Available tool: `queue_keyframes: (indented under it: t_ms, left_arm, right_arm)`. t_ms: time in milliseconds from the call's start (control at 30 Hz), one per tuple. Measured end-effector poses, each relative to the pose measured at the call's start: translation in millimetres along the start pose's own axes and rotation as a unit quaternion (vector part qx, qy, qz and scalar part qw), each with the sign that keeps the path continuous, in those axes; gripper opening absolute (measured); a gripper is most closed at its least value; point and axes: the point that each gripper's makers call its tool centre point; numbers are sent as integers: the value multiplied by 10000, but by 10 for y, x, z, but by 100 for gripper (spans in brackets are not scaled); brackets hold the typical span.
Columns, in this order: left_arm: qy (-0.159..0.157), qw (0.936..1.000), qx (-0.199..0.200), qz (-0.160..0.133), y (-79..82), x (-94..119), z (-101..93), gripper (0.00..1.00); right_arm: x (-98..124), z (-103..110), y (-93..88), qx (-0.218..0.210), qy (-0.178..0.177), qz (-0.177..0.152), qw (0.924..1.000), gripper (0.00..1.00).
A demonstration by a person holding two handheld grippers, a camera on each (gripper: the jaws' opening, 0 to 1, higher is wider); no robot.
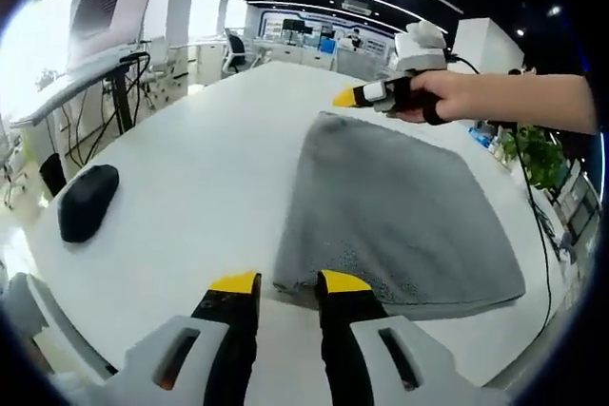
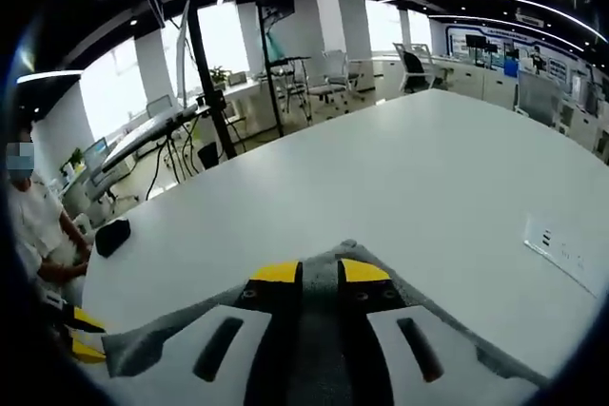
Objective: Fold the towel on the table until its edges align and the towel forms a compact rectangular stack.
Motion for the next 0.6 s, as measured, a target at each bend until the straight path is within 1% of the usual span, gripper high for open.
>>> queue_keyframes:
  t_ms: [133, 267, 300, 367, 433, 533, 600]
  left_arm:
    - [-92, 9998, -193, -37, 50, 6, -107, 33]
    - [-239, 9990, -377, -80, 86, 4, -197, 41]
    - [-281, 9987, -417, -95, 102, 18, -256, 43]
    - [-343, 9982, -478, -103, 103, 14, -291, 46]
    - [-412, 9977, -537, -74, 112, 33, -377, 50]
    - [-510, 9968, -619, -50, 111, 59, -477, 56]
    - [-610, 9959, -665, -35, 104, 86, -556, 57]
  right_arm:
    - [51, -57, -5, 3, 10, 29, 10000, 17]
    - [135, -71, -31, 69, 62, 97, 9999, 23]
    - [171, -76, -49, 106, 79, 140, 9998, 25]
    - [223, -85, -69, 108, 86, 171, 9998, 27]
    - [295, -90, -103, 118, 92, 222, 9996, 29]
    - [362, -152, -167, 138, 105, 318, 9993, 31]
    - [473, -162, -202, 164, 114, 349, 9992, 31]
Point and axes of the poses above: the point that each gripper's makers call its tool centre point, and the gripper's own axes: x roughly backward along the fingers, z roughly to its left, y roughly out of its top, and after that the axes turned 8 degrees about x, right-handed
